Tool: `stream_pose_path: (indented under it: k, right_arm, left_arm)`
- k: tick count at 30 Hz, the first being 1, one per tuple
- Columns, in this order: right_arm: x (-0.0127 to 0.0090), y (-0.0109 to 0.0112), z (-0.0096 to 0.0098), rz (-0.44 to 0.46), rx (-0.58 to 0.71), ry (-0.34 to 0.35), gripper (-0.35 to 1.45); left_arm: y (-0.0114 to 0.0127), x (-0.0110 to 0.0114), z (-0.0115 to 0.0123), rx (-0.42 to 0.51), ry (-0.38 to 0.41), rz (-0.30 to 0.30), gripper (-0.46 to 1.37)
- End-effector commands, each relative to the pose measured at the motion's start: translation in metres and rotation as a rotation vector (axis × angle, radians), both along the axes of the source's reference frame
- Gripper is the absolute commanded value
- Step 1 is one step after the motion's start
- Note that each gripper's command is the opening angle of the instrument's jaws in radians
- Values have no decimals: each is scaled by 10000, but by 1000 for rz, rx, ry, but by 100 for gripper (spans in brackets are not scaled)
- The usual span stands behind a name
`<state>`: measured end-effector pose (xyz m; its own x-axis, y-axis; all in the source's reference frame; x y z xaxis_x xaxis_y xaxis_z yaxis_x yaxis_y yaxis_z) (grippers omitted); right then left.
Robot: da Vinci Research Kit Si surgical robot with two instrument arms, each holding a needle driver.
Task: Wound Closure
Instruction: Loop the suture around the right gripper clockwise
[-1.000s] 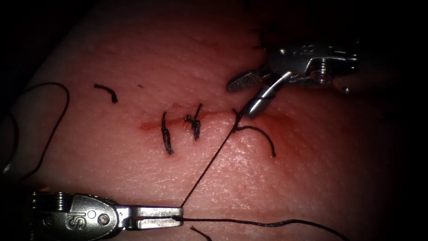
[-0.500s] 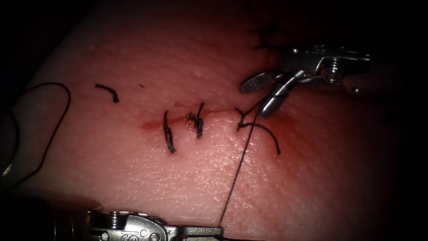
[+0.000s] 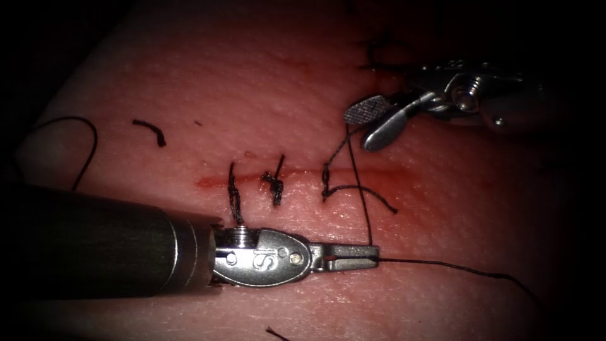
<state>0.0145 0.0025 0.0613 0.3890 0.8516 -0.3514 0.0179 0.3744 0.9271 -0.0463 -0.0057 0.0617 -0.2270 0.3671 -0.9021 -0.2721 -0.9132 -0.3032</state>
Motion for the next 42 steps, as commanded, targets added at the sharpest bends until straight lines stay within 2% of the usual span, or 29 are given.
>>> stream_pose_path:
  k: [1, 4, 7, 11, 15, 20, 26, 29, 32, 33, 34, 35, 37, 42]
  right_arm:
    - [0, -1, 2, 9, -5, -10, 68]
    - [0, 3, 6, 0, -96, -16, 69]
    - [-1, 9, 5, -15, -131, -11, 70]
    - [-2, 32, -5, 17, -139, 22, 69]
    - [2, 44, -9, 59, -153, 42, 68]
    - [4, 39, -7, 55, -254, 67, 68]
    - [-4, 33, -2, 42, -304, 88, 67]
    - [-9, 31, 2, 34, -308, 87, 67]
    - [-10, 29, 2, 23, -312, 82, 63]
    - [-11, 27, 2, 14, -314, 79, 54]
    - [-13, 25, 1, 4, -317, 77, 31]
    - [-14, 22, 0, -1, -320, 73, -6]
    - [-17, 16, -4, -11, -319, 75, -35]
    - [-25, 1, -19, -17, -320, 81, -35]
  left_arm:
    - [-6, 4, -4, 0, -7, 14, -35]
    - [-18, 17, -19, 5, -22, 30, -35]
    - [-24, 29, -33, 12, -30, 39, -35]
    - [-37, 42, -56, 22, -44, 53, -35]
    - [-52, 38, -73, 23, -51, 61, -35]
    - [-66, 34, -94, 26, -63, 72, -35]
    - [-59, 56, -129, 24, -86, 95, -35]
    - [-43, 80, -156, -1, -98, 83, -35]
    - [-31, 89, -167, -18, -100, 73, -35]
    - [-23, 93, -171, -33, -101, 71, -35]
    - [-13, 98, -176, -44, -108, 63, -35]
    - [-6, 101, -178, -46, -113, 57, -35]
    - [8, 106, -181, -61, -119, 48, -35]
    - [43, 116, -177, -85, -135, 11, -35]
